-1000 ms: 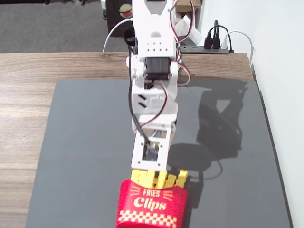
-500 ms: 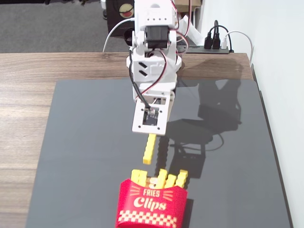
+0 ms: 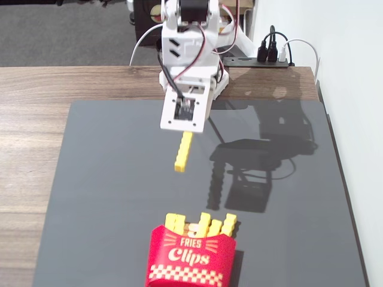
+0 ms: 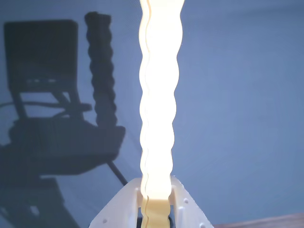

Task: Grab a fry

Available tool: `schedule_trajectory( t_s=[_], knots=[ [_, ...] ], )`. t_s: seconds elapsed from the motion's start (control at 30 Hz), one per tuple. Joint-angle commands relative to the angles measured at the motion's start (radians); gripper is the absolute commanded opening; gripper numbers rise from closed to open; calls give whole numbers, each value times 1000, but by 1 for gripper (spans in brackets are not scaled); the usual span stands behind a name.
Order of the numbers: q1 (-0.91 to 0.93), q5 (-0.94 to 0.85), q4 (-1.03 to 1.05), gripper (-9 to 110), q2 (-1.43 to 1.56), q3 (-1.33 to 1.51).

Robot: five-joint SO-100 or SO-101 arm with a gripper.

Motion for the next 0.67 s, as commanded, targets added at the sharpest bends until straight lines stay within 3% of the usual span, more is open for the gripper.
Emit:
schedule_trajectory(
  t_s=[0.0,0.2,0.63],
  knots=[
    [15,-17,71,1,12,-141],
    [9,-25,166,1,-32,-318],
    [21,-40,146,1,-71,-316]
  ],
)
